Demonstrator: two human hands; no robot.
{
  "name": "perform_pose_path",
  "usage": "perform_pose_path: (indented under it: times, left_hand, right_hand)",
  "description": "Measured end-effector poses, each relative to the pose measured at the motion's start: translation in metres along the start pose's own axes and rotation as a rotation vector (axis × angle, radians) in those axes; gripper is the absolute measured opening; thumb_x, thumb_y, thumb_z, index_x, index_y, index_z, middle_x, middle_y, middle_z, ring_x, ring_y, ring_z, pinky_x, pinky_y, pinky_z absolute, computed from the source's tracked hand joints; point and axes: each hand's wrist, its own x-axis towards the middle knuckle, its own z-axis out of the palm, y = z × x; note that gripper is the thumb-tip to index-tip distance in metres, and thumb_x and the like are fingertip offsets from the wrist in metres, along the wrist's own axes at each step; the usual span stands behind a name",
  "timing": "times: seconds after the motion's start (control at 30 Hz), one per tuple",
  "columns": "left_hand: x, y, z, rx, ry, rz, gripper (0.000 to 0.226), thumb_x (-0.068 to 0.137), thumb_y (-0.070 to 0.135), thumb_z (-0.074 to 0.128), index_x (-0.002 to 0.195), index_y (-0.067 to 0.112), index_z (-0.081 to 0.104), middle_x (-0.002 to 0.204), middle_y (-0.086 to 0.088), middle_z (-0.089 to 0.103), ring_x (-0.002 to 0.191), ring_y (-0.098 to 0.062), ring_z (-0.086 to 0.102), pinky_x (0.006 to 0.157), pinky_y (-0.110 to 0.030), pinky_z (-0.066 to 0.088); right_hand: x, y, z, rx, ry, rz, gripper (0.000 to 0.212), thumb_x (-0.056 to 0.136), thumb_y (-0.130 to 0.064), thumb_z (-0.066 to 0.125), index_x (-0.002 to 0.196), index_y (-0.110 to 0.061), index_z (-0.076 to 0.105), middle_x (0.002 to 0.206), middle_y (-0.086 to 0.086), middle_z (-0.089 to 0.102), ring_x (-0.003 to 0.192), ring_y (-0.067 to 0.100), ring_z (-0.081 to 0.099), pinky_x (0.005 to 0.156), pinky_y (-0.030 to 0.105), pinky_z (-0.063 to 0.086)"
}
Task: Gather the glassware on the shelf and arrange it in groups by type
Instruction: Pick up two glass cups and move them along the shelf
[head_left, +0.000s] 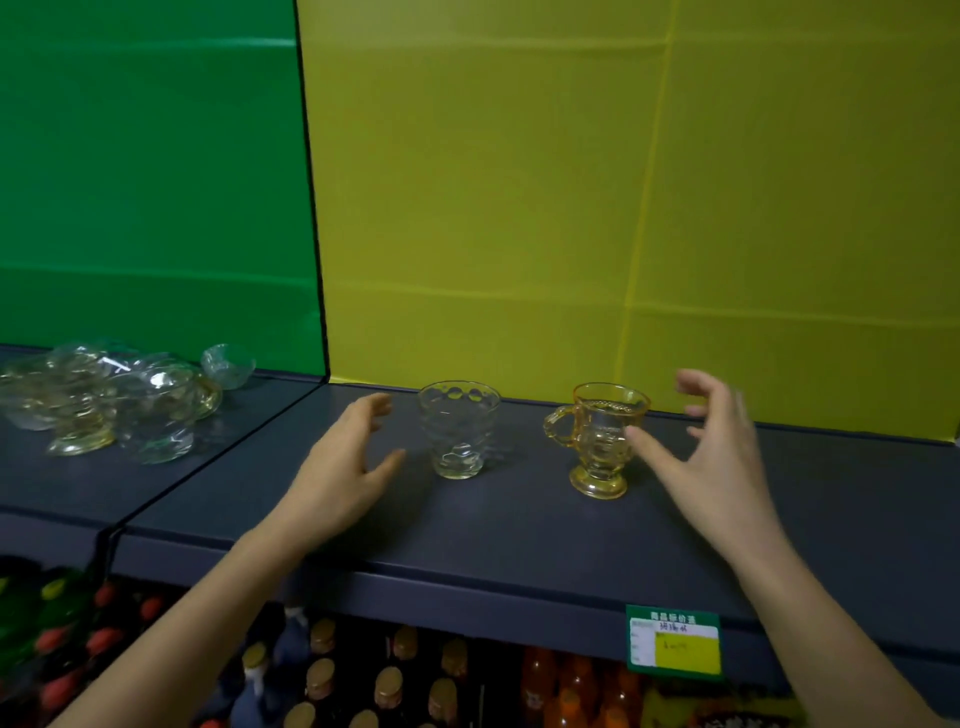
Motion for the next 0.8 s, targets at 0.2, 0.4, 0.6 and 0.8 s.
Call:
perform_pose_path:
  times: [0.2, 0.4, 0.6, 0.8]
  left_hand:
    - [-0.032, -0.006, -0.048, 0.475, 0.173, 0.149, 0.029, 0.087, 0.031, 0.041, 0.101, 0.013, 0.059, 0.095, -0.003, 0.069, 0.084, -0.027, 0.065, 0.063, -0.033, 0.049]
    - [-0.071, -0.031, -0.106, 0.717, 0.158, 0.038, 0.031, 0.084, 0.033, 0.035, 0.086, 0.015, 0.060, 0.078, -0.003, 0.068, 0.069, -0.027, 0.065, 0.052, -0.031, 0.045]
    - [-0.104, -0.083, -0.166, 0.750, 0.164, -0.073, 0.036, 0.085, 0.039, 0.030, 0.083, 0.017, 0.059, 0.079, 0.000, 0.068, 0.072, -0.025, 0.065, 0.051, -0.031, 0.042]
    - [-0.126, -0.141, -0.231, 0.759, 0.161, -0.067, 0.038, 0.086, 0.041, 0.030, 0.085, 0.017, 0.060, 0.080, 0.002, 0.067, 0.071, -0.021, 0.064, 0.050, -0.028, 0.040]
  right_hand:
    - [-0.018, -0.054, 0.015, -0.025, -0.199, -0.236, 0.025, 0.077, -0.022, 0.069, 0.100, -0.025, 0.060, 0.099, -0.009, 0.061, 0.092, 0.016, 0.062, 0.084, 0.042, 0.051]
    - [-0.037, -0.110, 0.068, -0.211, -0.482, -0.444, 0.032, 0.083, -0.044, 0.055, 0.114, -0.036, 0.051, 0.117, -0.019, 0.055, 0.113, 0.009, 0.054, 0.089, 0.036, 0.048]
    - [-0.058, -0.168, 0.131, -0.201, -0.613, -0.558, 0.034, 0.088, -0.047, 0.047, 0.121, -0.039, 0.044, 0.123, -0.026, 0.048, 0.118, 0.000, 0.046, 0.085, 0.026, 0.040]
    - [-0.078, -0.231, 0.200, -0.180, -0.654, -0.535, 0.037, 0.089, -0.047, 0.047, 0.124, -0.037, 0.044, 0.126, -0.022, 0.049, 0.117, 0.003, 0.048, 0.080, 0.024, 0.041]
